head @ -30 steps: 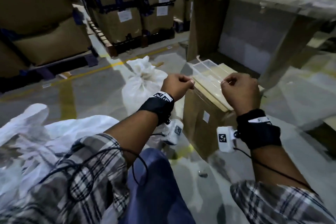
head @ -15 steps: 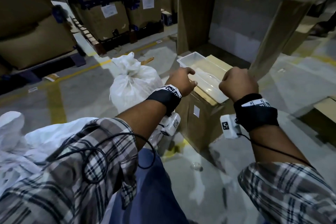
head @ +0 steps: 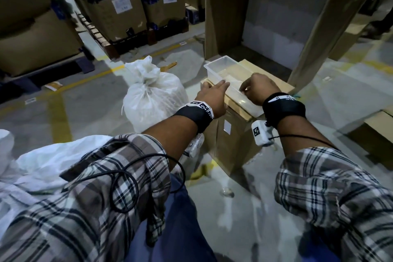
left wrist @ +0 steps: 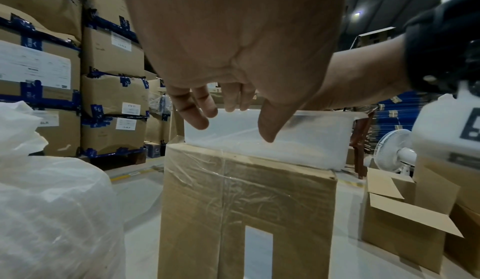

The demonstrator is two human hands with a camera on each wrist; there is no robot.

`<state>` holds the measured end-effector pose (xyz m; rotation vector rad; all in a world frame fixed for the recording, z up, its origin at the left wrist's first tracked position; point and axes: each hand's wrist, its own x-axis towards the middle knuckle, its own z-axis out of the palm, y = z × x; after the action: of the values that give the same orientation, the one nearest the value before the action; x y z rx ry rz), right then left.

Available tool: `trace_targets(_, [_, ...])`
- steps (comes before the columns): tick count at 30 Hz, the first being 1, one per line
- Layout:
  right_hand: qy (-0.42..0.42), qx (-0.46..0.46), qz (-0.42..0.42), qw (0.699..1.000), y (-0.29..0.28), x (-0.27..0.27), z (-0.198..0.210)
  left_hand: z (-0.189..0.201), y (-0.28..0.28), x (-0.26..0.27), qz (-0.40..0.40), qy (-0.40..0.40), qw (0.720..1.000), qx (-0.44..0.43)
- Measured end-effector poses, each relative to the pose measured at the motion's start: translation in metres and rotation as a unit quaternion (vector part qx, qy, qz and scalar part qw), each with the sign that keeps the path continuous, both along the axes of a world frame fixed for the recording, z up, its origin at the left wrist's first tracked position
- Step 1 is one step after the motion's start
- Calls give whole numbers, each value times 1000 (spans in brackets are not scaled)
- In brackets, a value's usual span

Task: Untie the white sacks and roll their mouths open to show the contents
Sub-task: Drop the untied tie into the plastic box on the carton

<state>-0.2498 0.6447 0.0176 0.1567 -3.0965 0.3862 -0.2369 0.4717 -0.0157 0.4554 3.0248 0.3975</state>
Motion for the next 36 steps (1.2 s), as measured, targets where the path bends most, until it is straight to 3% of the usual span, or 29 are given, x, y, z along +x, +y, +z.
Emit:
trace_targets(8, [-74, -5, -5, 997, 10, -1, 1, -9, 0, 0, 9, 8, 1000, 28])
trace_targets(18, [28, -76, -76, 994, -17, 12, 25, 6, -20, 1, 5, 7, 999, 51])
trace_targets(22, [81, -108, -46, 990, -66, 28, 40, 21, -64, 9, 29, 31, 998, 51])
trace_targets(28, [105, -154, 56, 981, -175, 67, 61, 53, -166, 48, 127, 39, 986, 97])
trace_targets(36, [83, -223, 193, 952, -323, 145, 46, 82, -311, 190, 241, 131, 939, 206])
